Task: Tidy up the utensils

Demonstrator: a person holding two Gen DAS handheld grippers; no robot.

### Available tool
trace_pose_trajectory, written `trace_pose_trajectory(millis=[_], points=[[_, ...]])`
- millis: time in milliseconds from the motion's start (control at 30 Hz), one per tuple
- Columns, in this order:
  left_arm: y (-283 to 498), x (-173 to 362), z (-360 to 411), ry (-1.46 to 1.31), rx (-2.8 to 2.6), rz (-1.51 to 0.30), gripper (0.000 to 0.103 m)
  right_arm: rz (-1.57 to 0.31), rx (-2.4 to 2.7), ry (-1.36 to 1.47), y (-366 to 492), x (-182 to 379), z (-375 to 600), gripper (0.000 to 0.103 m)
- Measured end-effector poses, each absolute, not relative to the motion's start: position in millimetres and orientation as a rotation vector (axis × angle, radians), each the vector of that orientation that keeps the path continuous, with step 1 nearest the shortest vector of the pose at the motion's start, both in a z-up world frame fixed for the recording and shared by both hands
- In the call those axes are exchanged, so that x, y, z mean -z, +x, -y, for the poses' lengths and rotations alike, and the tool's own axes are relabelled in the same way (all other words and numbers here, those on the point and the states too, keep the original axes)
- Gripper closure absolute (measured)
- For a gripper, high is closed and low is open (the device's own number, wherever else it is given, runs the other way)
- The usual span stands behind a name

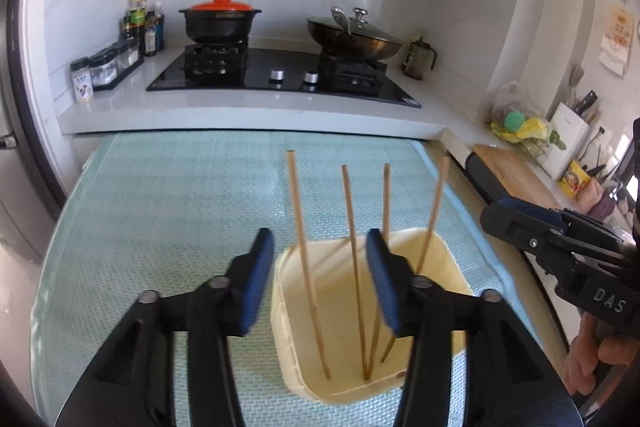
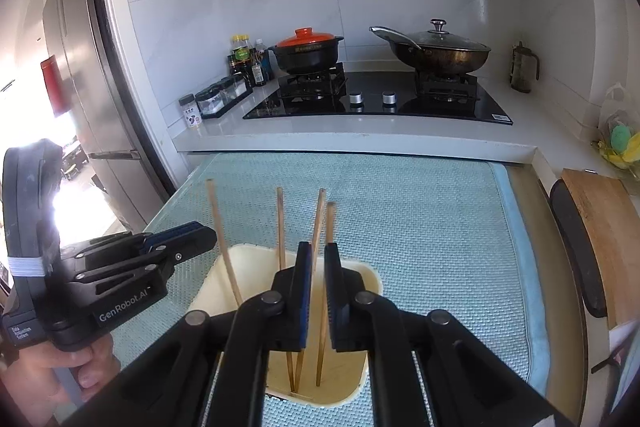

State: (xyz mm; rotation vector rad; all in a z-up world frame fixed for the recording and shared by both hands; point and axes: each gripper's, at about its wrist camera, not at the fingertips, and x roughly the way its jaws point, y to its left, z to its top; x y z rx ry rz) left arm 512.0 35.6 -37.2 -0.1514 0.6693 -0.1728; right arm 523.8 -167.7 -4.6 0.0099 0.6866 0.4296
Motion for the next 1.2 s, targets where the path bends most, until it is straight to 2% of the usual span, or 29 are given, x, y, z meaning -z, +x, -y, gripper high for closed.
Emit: trace_pose_trajectory(millis=[33, 67, 133, 200, 267, 367, 533, 800, 1000, 1200], points=[[507, 34, -38, -0.148, 0.169, -0.656, 0.043, -0.673, -0.427, 0.017, 521, 2, 170, 0.054], [501, 31, -41, -0.142, 0.170, -0.651, 0.042, -0.652, -0.420, 0.024, 516, -1, 173, 0.038], [484, 24, -46, -0.130, 0.175, -0.642, 0.041, -0.630, -0.409, 0.023, 507, -8, 178, 0.038], [462, 18, -51, -0.119, 0.182, -0.630, 0.037, -0.618, -0.408, 0.012, 493, -15, 183, 0.038], [432, 15, -55, -0.104, 0.192, -0.621, 0.025, -0.606, -0.401, -0.029, 472, -23, 187, 0.038], [385, 20, -59, -0.076, 0.210, -0.629, 0.017, -0.591, -0.403, -0.109, 431, -29, 194, 0.038], [305, 48, -64, -0.073, 0.199, -0.663, 0.014, -0.530, -0.370, -0.185, 341, -23, 209, 0.038], [214, 87, -54, -0.207, 0.191, -0.668, 0.013, -0.494, -0.243, -0.189, 217, 28, 223, 0.037], [177, 97, -39, -0.145, 0.182, -0.644, 0.012, -0.480, -0.165, -0.219, 158, 68, 226, 0.036], [153, 102, -41, -0.118, 0.145, -0.596, 0.009, -0.437, -0.133, -0.237, 127, 79, 228, 0.036]])
